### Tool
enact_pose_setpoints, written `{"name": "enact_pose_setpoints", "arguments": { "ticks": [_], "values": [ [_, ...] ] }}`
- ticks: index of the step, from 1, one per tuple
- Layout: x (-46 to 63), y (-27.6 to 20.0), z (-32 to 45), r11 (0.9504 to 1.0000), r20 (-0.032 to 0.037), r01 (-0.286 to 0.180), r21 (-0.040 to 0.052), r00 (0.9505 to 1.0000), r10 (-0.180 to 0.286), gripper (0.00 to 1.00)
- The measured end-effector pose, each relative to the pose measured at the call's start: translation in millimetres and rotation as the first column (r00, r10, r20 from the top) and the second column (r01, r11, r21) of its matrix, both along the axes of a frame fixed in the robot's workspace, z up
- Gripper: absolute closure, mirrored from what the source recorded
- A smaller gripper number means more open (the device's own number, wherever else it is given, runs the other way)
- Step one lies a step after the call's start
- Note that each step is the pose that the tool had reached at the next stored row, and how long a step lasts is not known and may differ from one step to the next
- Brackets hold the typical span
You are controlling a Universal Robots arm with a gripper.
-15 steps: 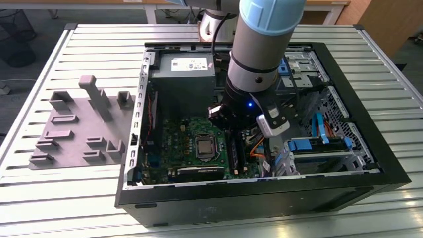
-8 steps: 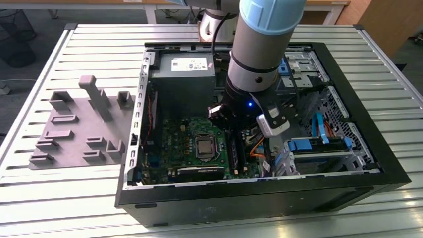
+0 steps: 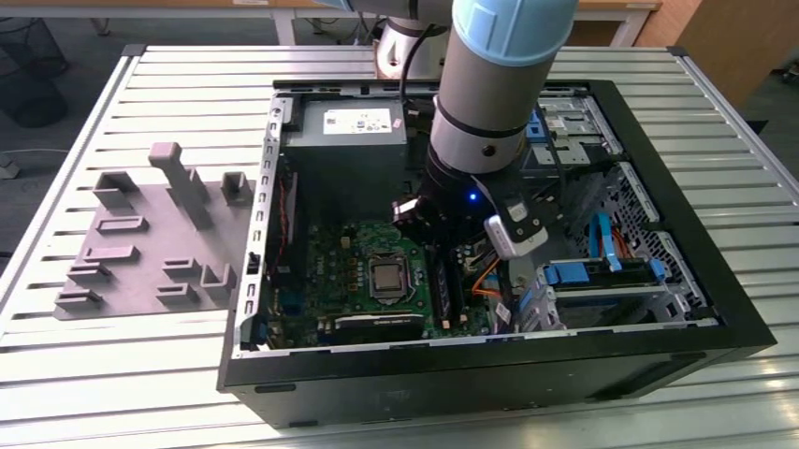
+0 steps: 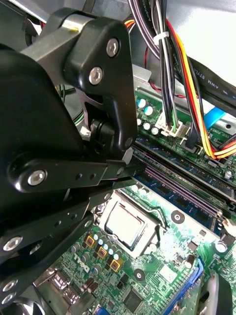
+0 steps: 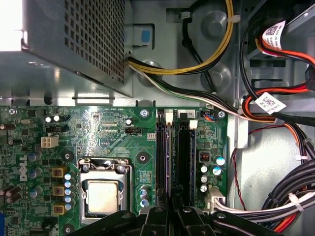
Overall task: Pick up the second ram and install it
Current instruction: 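Insert the second ram into the second slot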
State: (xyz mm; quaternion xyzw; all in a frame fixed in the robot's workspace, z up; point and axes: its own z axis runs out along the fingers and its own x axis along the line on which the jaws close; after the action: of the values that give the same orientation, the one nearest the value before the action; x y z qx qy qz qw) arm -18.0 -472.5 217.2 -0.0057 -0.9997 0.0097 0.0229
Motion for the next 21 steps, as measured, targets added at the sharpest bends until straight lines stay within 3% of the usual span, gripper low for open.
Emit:
{"name": "enact_pose_setpoints", "arguments": {
  "ticks": [21],
  "values": [
    [0.0, -0.3, -4.3, 1.0, -0.0033, 0.0, 0.0001, 1.0, 0.0, 0.86]
  ]
}}
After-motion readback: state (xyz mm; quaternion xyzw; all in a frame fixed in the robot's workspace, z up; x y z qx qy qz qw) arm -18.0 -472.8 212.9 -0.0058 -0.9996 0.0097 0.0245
